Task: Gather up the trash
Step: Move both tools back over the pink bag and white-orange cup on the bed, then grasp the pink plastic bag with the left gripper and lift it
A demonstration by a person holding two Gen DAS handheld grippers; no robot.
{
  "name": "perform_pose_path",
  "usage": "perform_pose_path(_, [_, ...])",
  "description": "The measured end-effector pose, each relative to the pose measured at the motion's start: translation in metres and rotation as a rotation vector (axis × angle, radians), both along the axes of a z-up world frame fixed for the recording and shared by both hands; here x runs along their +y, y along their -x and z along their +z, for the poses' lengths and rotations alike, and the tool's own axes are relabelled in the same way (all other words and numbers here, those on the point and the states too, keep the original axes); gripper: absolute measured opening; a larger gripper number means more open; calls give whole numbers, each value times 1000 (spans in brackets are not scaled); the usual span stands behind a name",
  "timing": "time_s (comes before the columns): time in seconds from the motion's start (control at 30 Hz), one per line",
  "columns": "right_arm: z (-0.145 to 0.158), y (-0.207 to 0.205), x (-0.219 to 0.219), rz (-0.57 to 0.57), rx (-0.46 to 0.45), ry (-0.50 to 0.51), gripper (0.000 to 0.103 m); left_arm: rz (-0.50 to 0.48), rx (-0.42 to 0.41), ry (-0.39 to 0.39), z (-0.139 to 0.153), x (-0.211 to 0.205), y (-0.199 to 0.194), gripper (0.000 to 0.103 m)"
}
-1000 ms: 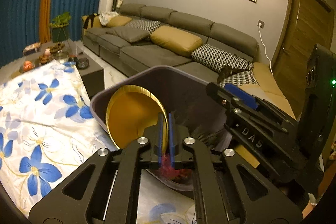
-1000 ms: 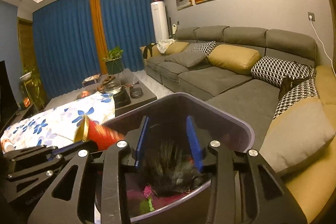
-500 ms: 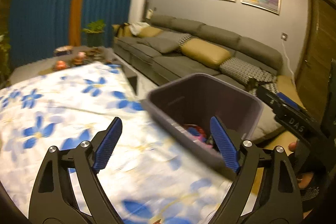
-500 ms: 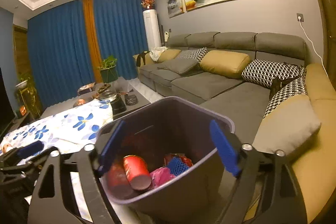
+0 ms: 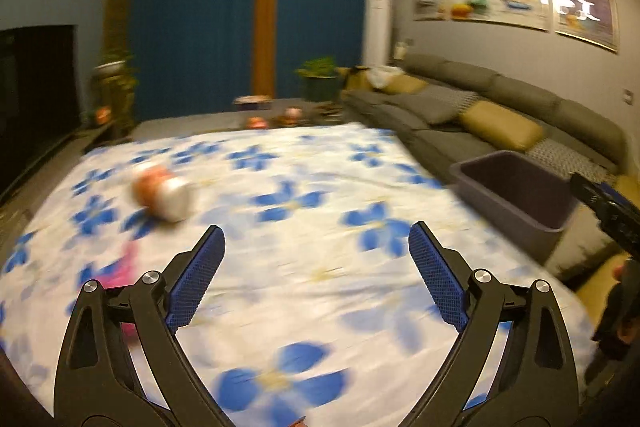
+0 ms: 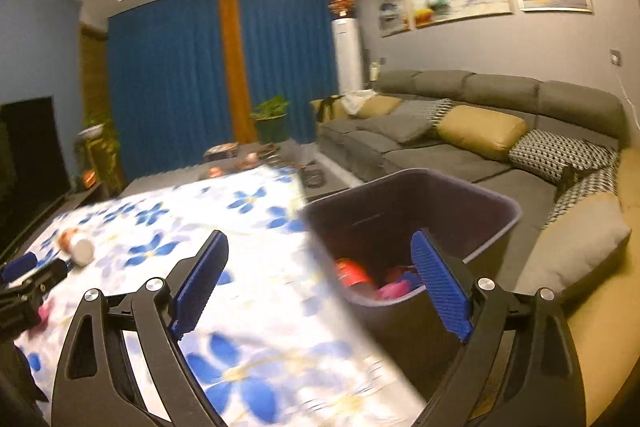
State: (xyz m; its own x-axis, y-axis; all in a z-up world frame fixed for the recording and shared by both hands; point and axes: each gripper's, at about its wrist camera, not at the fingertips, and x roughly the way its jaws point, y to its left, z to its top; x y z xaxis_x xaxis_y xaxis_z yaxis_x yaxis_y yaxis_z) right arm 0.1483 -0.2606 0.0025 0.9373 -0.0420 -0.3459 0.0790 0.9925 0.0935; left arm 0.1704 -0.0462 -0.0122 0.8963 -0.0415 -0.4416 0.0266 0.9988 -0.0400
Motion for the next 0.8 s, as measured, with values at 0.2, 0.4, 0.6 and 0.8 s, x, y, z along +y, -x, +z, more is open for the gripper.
perform_pose_path(0.2, [-3, 5, 58, 105, 20, 5, 90, 163, 17, -8, -12, 75, 26, 91])
perform_pose_path(0.4, [-2, 8, 104, 193, 27, -13, 90, 251, 45, 3, -24, 127, 37, 91])
perform_pose_path(0.6, [-2, 11, 132, 238, 39, -9, 89, 247, 98, 11, -36, 146, 26, 91])
perform_pose_path(0.8, [-2, 10, 152, 271, 50, 4, 89, 206, 198, 84, -51, 160, 3, 80])
